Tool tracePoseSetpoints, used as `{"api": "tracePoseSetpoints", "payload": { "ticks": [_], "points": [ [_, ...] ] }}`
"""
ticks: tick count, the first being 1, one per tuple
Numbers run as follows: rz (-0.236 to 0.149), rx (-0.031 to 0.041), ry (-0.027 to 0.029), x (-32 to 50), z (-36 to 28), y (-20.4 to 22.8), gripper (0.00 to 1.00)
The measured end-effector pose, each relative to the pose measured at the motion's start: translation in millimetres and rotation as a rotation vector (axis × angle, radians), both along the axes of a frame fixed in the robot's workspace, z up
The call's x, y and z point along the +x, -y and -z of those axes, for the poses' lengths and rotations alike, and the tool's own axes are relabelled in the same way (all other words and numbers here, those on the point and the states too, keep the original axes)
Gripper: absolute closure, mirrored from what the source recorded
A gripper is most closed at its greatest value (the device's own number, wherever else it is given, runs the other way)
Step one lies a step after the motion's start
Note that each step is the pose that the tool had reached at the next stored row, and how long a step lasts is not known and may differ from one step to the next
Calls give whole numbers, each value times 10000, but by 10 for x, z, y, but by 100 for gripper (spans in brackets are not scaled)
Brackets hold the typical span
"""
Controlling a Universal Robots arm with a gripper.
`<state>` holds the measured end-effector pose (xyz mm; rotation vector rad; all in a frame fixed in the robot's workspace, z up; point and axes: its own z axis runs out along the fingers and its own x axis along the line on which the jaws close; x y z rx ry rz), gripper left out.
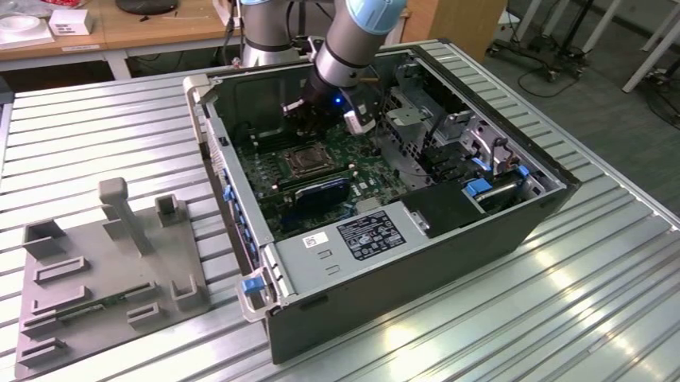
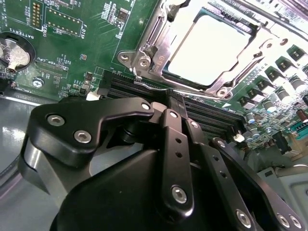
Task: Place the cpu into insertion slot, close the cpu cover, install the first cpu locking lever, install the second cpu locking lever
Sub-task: 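Install the first cpu locking lever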
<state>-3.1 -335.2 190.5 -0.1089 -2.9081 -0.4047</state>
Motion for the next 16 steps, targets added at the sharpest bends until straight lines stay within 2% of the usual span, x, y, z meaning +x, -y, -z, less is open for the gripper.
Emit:
{"api": "tracePoseSetpoints", "payload": {
  "ticks": [5,12,16],
  "points": [
    [0,-1,0,1,-4,1,89],
    [-1,10,1,1,-90,0,89],
    [-1,11,1,1,-98,0,89]
  ]
}}
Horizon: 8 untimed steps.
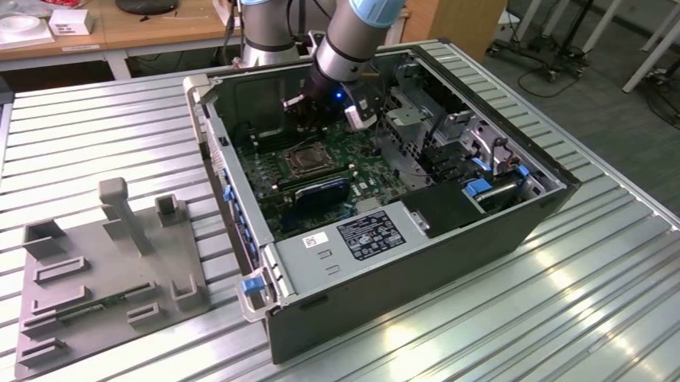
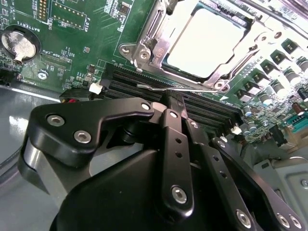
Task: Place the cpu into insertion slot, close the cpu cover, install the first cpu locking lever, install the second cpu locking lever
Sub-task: 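Install the first cpu locking lever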
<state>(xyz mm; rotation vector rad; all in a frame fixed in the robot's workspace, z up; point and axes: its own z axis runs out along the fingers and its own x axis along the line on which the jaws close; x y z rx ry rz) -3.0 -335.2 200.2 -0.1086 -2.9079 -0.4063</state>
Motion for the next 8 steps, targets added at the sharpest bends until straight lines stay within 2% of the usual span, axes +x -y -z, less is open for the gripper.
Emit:
{"api": "tracePoseSetpoints", "payload": {
  "ticks": [8],
  "points": [
    [0,-3,-1,0,-1,16,89]
  ]
}}
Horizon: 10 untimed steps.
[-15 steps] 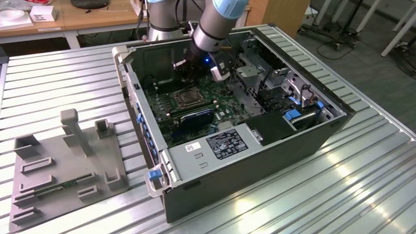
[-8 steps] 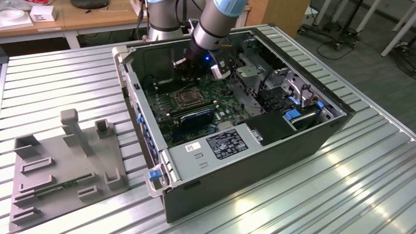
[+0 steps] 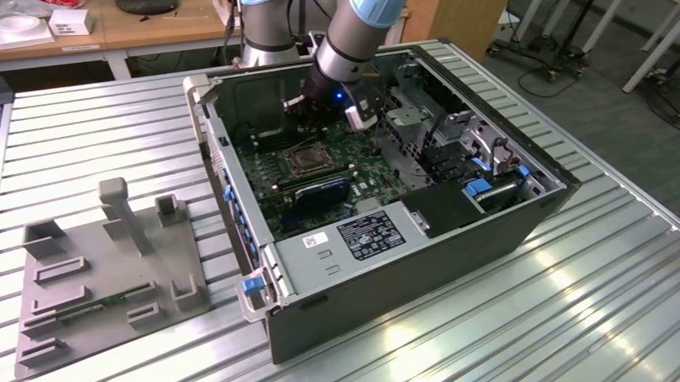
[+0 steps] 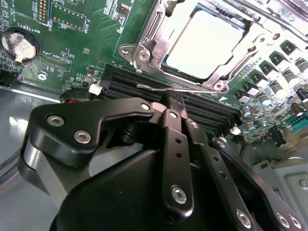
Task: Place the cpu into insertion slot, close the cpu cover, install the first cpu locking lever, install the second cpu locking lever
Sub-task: 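Install the first cpu locking lever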
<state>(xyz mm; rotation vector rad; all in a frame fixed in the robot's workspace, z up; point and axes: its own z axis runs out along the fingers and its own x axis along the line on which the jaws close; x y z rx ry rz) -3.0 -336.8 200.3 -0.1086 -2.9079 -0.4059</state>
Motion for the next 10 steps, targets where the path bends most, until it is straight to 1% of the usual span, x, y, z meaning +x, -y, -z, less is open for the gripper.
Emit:
{"api": "tracePoseSetpoints", "payload": {
  "ticks": [10],
  "points": [
    [0,1,2,0,7,15,89]
  ]
}}
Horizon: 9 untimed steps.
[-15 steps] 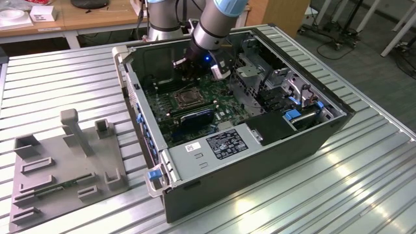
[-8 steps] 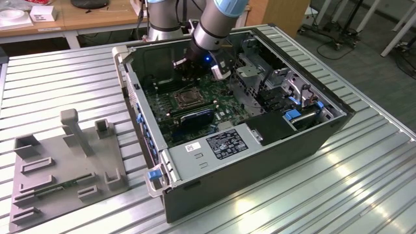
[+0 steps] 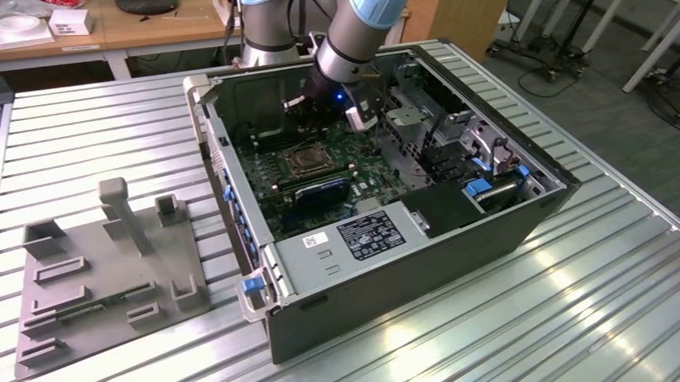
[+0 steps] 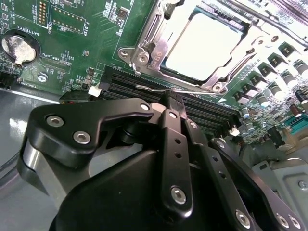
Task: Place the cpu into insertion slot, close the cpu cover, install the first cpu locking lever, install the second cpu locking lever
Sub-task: 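Install the first cpu locking lever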
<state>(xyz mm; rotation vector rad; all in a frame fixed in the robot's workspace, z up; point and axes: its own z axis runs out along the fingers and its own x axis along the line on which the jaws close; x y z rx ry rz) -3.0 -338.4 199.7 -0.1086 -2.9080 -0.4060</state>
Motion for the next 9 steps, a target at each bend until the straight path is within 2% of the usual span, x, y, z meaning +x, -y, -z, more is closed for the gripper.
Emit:
{"api": "tracePoseSetpoints", "payload": {
  "ticks": [9],
  "points": [
    [0,-1,20,0,34,11,89]
  ]
}}
